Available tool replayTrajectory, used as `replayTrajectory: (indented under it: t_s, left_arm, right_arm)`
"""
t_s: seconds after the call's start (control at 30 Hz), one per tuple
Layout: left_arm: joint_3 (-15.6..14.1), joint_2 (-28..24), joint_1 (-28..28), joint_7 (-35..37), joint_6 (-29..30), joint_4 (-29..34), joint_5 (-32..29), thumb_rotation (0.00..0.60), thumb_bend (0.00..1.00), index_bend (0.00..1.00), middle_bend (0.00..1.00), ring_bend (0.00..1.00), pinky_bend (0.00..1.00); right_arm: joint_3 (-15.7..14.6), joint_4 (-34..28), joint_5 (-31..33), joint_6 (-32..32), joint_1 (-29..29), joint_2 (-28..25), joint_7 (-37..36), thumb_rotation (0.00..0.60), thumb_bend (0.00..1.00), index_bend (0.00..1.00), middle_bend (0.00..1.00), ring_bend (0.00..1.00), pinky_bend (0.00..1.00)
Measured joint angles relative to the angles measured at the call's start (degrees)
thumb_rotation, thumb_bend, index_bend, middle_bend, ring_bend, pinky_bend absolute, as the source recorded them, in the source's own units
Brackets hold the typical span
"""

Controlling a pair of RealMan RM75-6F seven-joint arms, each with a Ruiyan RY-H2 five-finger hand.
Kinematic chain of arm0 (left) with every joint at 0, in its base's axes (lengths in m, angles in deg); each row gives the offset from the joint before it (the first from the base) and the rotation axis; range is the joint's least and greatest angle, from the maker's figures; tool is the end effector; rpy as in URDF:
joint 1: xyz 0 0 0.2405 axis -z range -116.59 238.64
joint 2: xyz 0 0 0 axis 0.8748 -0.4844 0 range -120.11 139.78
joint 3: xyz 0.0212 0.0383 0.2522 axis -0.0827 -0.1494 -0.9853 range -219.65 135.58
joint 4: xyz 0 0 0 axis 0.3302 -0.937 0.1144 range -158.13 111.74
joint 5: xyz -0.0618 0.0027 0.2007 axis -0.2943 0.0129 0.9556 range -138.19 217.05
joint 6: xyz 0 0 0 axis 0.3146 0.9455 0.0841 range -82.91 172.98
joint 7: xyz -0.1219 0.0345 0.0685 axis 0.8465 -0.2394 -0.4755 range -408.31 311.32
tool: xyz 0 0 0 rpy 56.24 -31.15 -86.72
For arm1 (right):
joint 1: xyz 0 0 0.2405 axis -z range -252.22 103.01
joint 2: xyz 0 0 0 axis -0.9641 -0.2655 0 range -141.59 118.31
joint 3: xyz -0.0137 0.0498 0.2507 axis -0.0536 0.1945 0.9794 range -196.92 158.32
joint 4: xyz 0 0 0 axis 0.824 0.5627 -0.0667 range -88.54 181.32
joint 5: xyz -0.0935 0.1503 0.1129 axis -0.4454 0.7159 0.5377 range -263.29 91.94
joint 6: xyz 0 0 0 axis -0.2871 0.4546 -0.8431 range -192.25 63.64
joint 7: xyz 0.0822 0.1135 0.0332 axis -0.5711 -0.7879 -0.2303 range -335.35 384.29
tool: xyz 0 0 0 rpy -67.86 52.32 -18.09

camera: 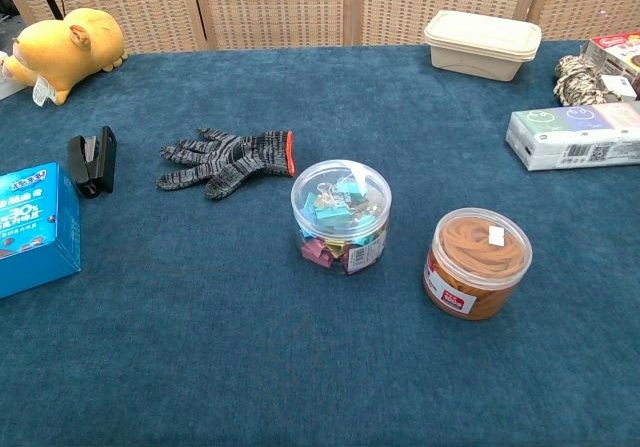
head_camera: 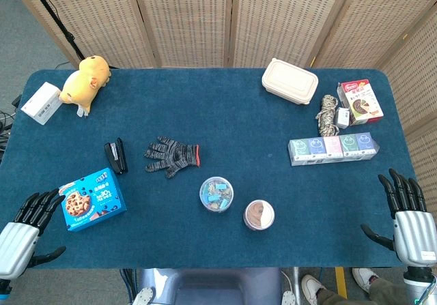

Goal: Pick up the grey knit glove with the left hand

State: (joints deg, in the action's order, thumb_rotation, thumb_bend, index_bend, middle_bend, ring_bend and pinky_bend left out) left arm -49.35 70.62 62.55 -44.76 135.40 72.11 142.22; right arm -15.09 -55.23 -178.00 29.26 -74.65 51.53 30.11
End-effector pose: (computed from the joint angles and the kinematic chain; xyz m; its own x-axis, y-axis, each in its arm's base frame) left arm -0.2838 0.1207 0.1472 0.3440 0.1249 0.9306 0.9234 -0.2246 -0.3112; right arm -0.2704 -0.1578 0.1704 0.3495 0.1389 0.9266 -0.9327 -0.0426 0.3582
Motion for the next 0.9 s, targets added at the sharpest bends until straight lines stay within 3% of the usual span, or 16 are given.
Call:
replayTrajectory:
  t_s: [0.63,0.9]
  left_arm:
    - [1.2,-1.0,2.0,0.3,-2.7,2.3,-1.6,0.600,0.03,0.00,0.00,0.00,0.00]
    - [4.9,-2.6,8.5,-3.5,-12.7,7.6,-6.1,0.600,0.04,0.00,0.00,0.00,0.00]
  right_arm:
    - [0.4,-0.1,0.9,0.1,0.1,-0.3,-0.6,0.600,0.00,0.00,0.00,0.00,0.00]
    - [0.9,0.3,2.3,-0.8,-0.3,-0.2,-0.8,0.600,0.00,0.00,0.00,0.00,0.00]
